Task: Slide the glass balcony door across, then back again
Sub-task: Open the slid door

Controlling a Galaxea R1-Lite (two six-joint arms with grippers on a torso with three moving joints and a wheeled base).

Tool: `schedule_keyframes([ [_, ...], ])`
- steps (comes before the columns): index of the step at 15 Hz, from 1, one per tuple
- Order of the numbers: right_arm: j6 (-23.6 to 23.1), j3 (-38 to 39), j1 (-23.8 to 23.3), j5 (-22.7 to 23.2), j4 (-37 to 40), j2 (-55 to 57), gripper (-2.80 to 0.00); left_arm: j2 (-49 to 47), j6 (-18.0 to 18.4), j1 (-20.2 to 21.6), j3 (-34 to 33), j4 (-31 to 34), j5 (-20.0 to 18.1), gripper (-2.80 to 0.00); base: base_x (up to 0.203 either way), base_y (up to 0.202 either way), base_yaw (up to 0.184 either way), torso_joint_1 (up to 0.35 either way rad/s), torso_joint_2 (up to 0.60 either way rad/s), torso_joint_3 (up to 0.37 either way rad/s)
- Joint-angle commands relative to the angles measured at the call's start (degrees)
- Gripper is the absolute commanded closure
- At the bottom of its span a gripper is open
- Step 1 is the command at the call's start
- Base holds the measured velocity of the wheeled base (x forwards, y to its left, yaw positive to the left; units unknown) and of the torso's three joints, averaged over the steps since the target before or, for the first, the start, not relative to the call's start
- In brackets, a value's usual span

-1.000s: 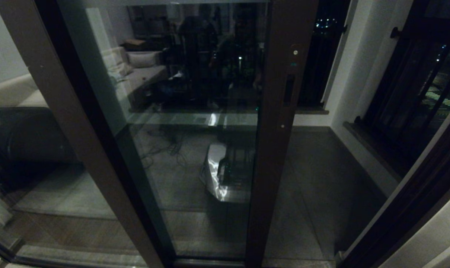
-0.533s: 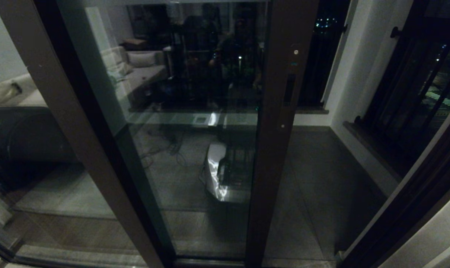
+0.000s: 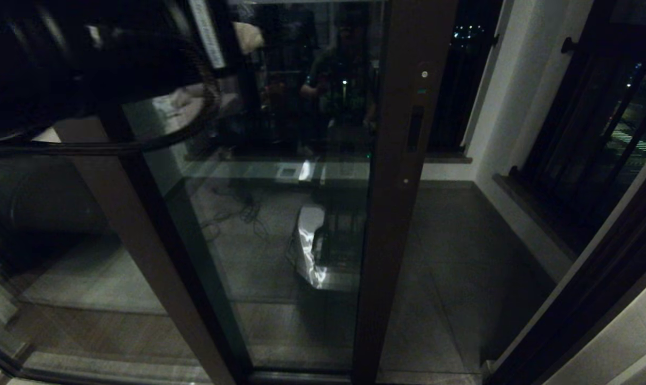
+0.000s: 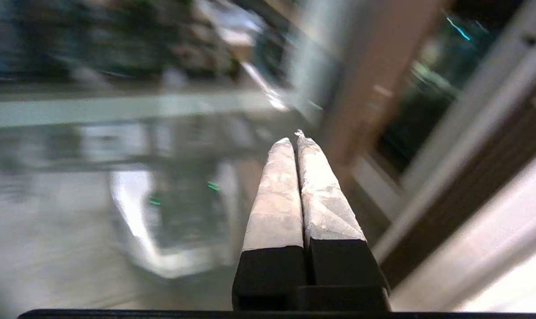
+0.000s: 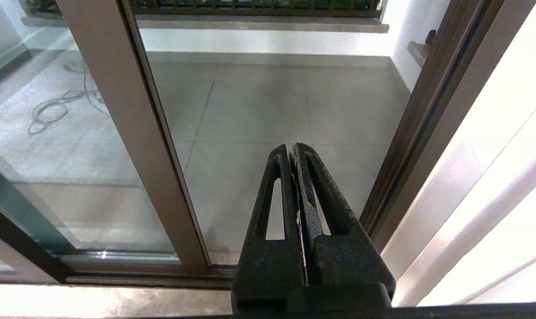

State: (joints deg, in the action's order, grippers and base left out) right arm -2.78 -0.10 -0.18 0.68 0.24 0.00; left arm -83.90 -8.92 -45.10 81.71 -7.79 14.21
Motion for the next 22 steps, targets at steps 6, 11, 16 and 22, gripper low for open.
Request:
schedule_keyframes([
  [6,0.0,0.0,0.0,0.1,0.0,0.1,0.0,-19.8,-1.1,-7.6,12.1,-0.7,-3.4,0.0,0.0,0.0,0.0,0.0,0.0,0.0],
  [11,0.0,0.0,0.0,0.0,0.0,0.1,0.0,-29.2,-1.0,-8.7,22.0,-0.6,-8.3,0.0,0.0,0.0,0.0,0.0,0.0,0.0],
  [16,0.0,0.0,0.0,0.1,0.0,0.1,0.0,-37.9,-0.9,-8.7,30.1,-0.8,-10.0,0.0,0.0,0.0,0.0,0.0,0.0,0.0],
  [22,0.0,0.0,0.1,0.0,0.0,0.1,0.0,-45.7,0.9,-7.7,30.7,-11.7,-8.7,0.0,0.0,0.0,0.0,0.0,0.0,0.0],
])
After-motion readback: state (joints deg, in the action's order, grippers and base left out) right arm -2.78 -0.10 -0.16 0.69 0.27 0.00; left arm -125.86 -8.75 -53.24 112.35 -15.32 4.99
